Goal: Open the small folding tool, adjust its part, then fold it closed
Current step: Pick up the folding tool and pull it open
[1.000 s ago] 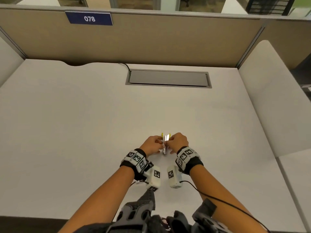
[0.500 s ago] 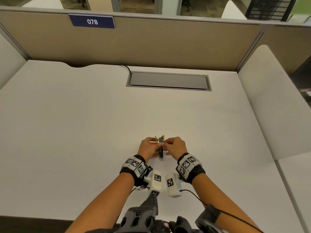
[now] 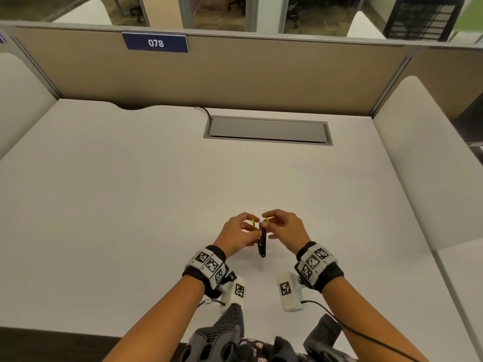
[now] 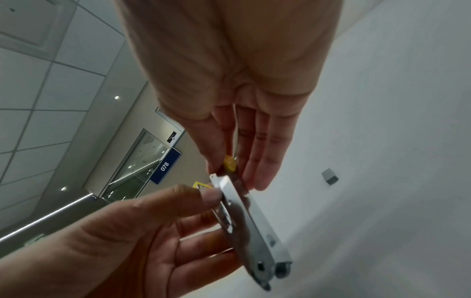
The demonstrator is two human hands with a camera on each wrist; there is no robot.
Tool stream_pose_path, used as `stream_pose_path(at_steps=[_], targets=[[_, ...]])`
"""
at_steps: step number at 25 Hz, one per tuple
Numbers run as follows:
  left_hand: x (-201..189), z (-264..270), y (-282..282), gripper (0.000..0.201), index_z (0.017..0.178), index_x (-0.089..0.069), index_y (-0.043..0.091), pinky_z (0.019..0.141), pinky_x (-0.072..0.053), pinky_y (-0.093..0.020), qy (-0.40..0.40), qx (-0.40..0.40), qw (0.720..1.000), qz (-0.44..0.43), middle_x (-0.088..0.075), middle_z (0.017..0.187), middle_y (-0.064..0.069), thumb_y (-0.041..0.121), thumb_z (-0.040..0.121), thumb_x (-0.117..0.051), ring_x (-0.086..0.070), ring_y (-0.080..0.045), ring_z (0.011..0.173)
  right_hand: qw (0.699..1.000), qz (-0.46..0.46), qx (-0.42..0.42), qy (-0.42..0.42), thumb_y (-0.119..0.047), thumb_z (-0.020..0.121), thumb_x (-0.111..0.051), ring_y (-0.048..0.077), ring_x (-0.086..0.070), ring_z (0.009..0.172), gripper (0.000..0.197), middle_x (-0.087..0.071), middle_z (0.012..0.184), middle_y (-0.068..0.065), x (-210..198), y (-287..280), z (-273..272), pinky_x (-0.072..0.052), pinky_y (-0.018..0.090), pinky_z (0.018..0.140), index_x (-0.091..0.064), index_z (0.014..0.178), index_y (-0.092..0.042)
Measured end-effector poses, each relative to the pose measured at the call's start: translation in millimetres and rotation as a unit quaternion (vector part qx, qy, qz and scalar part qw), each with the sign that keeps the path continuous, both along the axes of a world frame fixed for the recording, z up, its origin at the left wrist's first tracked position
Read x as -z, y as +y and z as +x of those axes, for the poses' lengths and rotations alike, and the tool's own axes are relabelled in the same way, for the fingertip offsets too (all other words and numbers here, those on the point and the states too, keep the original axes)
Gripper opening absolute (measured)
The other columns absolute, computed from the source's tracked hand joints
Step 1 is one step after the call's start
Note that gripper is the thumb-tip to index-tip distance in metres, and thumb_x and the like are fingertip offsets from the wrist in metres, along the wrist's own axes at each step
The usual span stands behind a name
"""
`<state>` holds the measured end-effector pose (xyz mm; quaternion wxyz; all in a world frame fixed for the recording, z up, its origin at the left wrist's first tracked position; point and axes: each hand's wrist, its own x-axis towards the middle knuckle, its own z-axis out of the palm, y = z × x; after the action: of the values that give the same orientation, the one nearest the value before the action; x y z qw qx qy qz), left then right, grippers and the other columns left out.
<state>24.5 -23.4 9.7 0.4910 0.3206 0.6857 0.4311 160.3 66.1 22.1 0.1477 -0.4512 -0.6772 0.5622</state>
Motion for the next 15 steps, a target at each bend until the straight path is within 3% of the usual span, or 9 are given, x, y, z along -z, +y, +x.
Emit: stream_pose_path(at_steps=[3,7,15], targets=[[-3.2,4.3,-1.5,0.030,0.103,-0.064,0.018,0.076,-0.060,-0.031,0.101,0.054,0.993,0.017,-0.072,0.091,-0.008,0.023,0.074,-0.070,-0.072,-0.020,0.080,0.998,0.054,-0.016,-0.016,-0.011,0.082,-0.068,0.025,-0.067,0.087,0.023,-0.071,0.090,0.013,0.2,-6.6,4.4,-0.058,0.035,0.078,-0.067,0.105,-0.013],[-8.4,6.8,-1.4,0.027,0.095,-0.067,0.020,0.077,-0.057,-0.032,0.174,0.068,0.982,0.031,-0.070,0.085,0.002,0.030,0.070,-0.070,-0.067,-0.016,0.083,0.996,0.088,-0.009,-0.020,-0.012,0.080,-0.069,0.022,-0.066,0.088,0.025,-0.072,0.092,0.011,-0.3,-12.7,8.5,-0.055,0.034,0.084,-0.067,0.105,-0.012],[-10.7,9.9,-5.7,0.019,0.084,-0.067,0.018,0.068,-0.057,-0.029,0.183,0.041,0.981,0.055,-0.069,0.083,0.000,0.025,0.067,-0.070,-0.071,-0.019,0.068,0.992,0.128,0.002,-0.003,-0.008,0.078,-0.070,0.017,-0.067,0.084,0.018,-0.072,0.086,0.006,-1.8,-21.4,11.4,-0.050,0.018,0.076,-0.067,0.096,-0.011]])
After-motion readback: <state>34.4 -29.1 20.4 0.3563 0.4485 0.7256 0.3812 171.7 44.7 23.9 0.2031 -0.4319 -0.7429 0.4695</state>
